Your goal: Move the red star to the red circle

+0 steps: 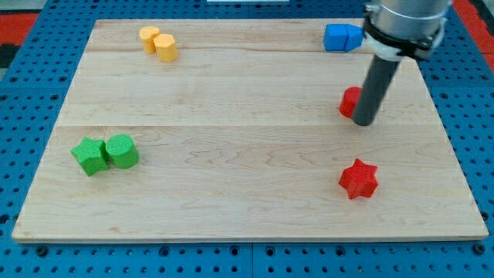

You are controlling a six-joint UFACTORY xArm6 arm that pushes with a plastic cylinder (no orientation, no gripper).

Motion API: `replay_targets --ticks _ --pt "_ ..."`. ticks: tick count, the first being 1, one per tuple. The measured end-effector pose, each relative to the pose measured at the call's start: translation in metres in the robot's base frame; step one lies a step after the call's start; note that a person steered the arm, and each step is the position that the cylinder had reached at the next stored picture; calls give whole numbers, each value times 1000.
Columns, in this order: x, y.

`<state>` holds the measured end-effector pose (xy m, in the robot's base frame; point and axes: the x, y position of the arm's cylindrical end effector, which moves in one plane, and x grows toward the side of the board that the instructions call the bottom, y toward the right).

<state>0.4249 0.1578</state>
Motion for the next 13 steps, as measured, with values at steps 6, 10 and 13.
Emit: replay_targets --ticks 6,10,13 --pt "95 -67" --pt "33 -57" --pt "26 -20"
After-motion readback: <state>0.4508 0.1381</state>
